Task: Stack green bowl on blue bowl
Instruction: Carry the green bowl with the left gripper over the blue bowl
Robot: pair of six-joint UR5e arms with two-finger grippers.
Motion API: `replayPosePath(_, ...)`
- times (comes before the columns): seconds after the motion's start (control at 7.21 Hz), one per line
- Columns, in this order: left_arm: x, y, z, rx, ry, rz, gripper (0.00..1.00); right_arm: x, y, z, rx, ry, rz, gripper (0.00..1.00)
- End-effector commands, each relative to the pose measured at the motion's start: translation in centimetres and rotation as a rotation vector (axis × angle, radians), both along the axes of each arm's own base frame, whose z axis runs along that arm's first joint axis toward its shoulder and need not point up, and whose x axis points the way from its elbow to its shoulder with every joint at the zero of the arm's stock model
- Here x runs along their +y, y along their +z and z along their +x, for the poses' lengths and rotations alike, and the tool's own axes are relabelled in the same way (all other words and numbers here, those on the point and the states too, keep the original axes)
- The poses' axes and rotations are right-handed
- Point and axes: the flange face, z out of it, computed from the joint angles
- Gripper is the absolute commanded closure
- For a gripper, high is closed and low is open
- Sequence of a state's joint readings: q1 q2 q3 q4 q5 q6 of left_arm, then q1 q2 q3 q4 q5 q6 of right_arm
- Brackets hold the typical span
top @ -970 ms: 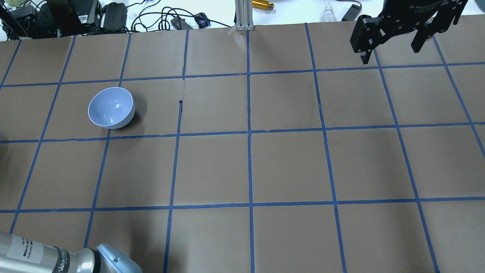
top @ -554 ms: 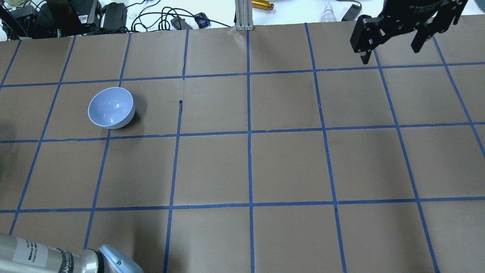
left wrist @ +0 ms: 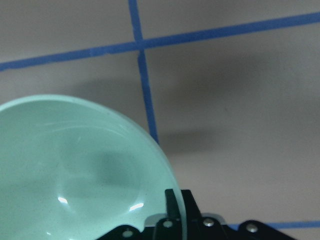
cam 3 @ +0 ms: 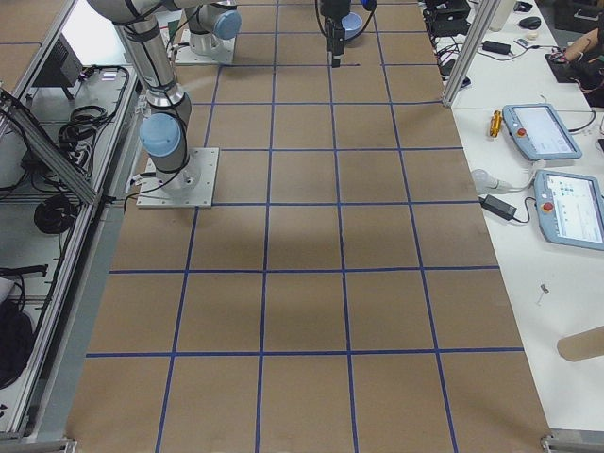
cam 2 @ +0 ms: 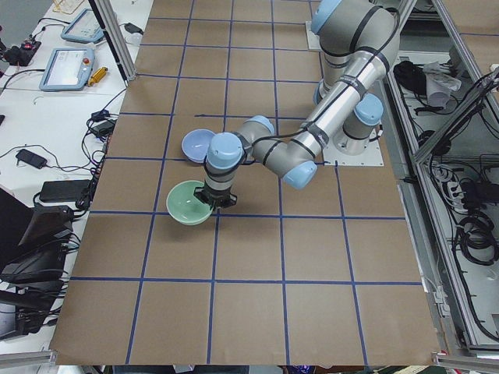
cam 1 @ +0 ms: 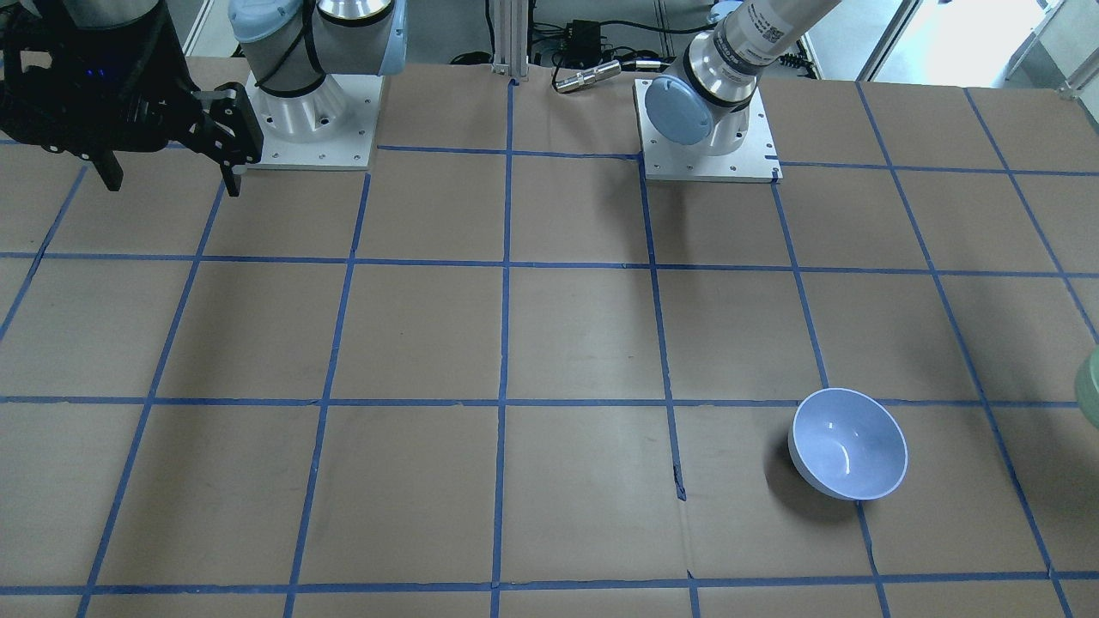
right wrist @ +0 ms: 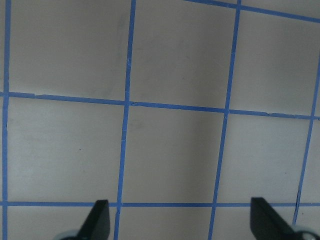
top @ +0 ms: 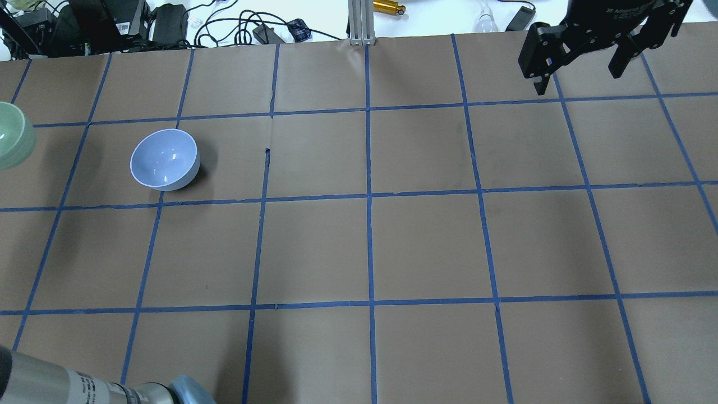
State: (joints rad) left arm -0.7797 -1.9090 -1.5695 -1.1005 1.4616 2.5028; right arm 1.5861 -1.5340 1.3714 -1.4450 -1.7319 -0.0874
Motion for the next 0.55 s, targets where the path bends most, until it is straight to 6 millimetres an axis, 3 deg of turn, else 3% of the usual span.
replayPosePath(0.0, -2.5, 2.0, -10.1, 0.055, 0.002, 0.031, 1.00, 0.0, 0.0, 0.0, 0.000, 0.000, 0.000, 0.00)
replayPosePath(0.28, -2.9, 0.3, -18.8, 0.089, 0.003, 0.065, 1.00, 0.0, 0.0, 0.0, 0.000, 0.000, 0.000, 0.00)
replayPosePath(0.42, -3.2, -0.4, -21.0, 0.095, 0.002, 0.079, 1.00, 0.0, 0.0, 0.0, 0.000, 0.000, 0.000, 0.00)
